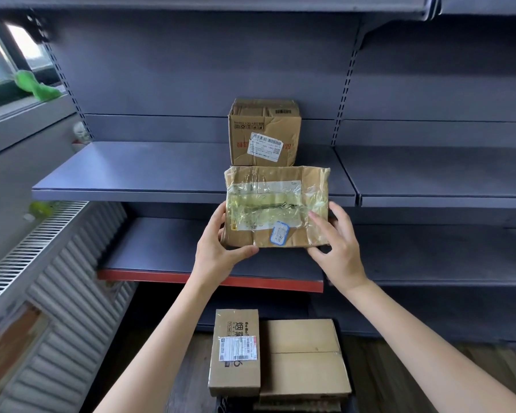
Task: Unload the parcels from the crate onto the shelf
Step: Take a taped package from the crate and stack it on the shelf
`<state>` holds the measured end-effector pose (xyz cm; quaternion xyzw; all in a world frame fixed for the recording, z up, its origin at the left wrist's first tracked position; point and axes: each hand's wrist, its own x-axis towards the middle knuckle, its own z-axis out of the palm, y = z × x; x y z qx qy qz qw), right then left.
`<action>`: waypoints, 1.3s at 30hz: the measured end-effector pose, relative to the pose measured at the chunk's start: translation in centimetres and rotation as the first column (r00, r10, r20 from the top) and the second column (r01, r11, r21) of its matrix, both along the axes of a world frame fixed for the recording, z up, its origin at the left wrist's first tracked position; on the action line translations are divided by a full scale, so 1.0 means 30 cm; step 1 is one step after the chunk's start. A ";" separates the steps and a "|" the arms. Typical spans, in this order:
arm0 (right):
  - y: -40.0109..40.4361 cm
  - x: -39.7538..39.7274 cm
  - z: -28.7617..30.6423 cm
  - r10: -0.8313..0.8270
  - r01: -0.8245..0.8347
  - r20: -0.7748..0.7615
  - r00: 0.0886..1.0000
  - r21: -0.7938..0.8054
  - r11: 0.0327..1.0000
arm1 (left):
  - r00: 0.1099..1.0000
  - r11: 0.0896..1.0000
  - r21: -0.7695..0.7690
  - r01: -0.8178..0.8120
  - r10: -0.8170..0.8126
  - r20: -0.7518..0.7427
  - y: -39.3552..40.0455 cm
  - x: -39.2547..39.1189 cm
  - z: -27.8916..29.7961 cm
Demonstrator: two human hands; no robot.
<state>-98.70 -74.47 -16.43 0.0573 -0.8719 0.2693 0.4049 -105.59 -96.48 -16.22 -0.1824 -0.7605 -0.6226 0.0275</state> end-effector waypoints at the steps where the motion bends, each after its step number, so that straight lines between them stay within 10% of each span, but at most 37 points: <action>1: -0.001 0.001 -0.003 0.005 -0.005 0.002 1.000 0.002 1.000 | 1.000 1.000 0.004 0.000 0.000 -0.001 -0.001 -0.001 -0.005; 26: -0.031 -0.178 0.277 0.127 -0.135 -0.130 0.983 -0.049 0.990 | 0.988 0.997 0.061 -0.052 0.060 -0.141 -0.011 -0.169 0.256; 39: -0.059 -0.304 0.190 0.050 -0.023 0.090 0.995 -0.276 0.961 | 0.992 0.990 -0.122 -0.072 0.059 -0.108 0.024 -0.304 0.195</action>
